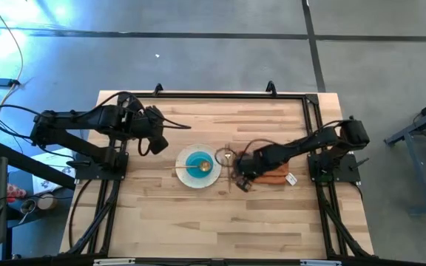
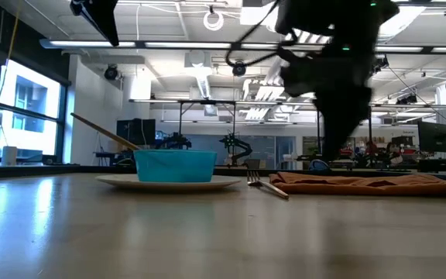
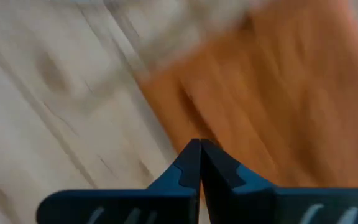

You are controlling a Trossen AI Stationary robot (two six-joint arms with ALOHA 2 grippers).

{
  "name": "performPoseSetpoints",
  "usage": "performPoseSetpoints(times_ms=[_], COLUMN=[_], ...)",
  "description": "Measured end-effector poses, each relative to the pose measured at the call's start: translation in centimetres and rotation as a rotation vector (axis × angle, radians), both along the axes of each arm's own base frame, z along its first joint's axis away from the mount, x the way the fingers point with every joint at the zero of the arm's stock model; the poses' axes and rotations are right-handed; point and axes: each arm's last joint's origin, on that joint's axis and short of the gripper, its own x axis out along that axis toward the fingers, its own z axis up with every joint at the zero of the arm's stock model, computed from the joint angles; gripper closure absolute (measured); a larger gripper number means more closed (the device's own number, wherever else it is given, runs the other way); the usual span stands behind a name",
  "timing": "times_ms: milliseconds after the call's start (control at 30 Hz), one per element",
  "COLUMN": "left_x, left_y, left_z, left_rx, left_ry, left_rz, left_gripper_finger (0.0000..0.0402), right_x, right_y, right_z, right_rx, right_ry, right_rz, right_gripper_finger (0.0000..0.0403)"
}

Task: Set table place
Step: Adjust the orange table napkin on the table, then adjust the gold fork on the table

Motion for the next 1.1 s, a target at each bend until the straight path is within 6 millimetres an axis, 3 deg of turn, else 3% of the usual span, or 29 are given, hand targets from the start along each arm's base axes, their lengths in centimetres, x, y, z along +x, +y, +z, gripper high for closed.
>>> performPoseSetpoints(times_ms=[133,433,633,967,1100], left_x=[0.0,0.1,0.1,0.1,0.1], left_y=[0.0,0.0,0.0,0.0,0.0], left_z=[0.0,0.0,0.0,0.0,0.0], left_rx=[-0.004,-0.004,-0.014,-0.019,-0.02], left_ry=[0.001,0.0,-0.003,-0.013,-0.016], left_rz=[-0.003,-0.013,-0.015,-0.002,-0.001], left_gripper_finger=[0.0397,0.04,0.04,0.04,0.0401], right_x=[-1.9,-2.2,-3.8,-5.7,-4.6], right_y=[1.2,0.7,0.4,1.1,0.4], right_z=[-0.4,-4.0,-5.7,-4.1,-2.0], right_rx=[-0.059,0.01,0.054,0.065,0.034], right_ry=[0.155,-0.004,0.027,0.053,-0.059], right_rz=[-0.01,-0.089,-0.099,-0.087,-0.125], right_gripper_finger=[0.0403,0.0403,0.0403,0.0403,0.0403])
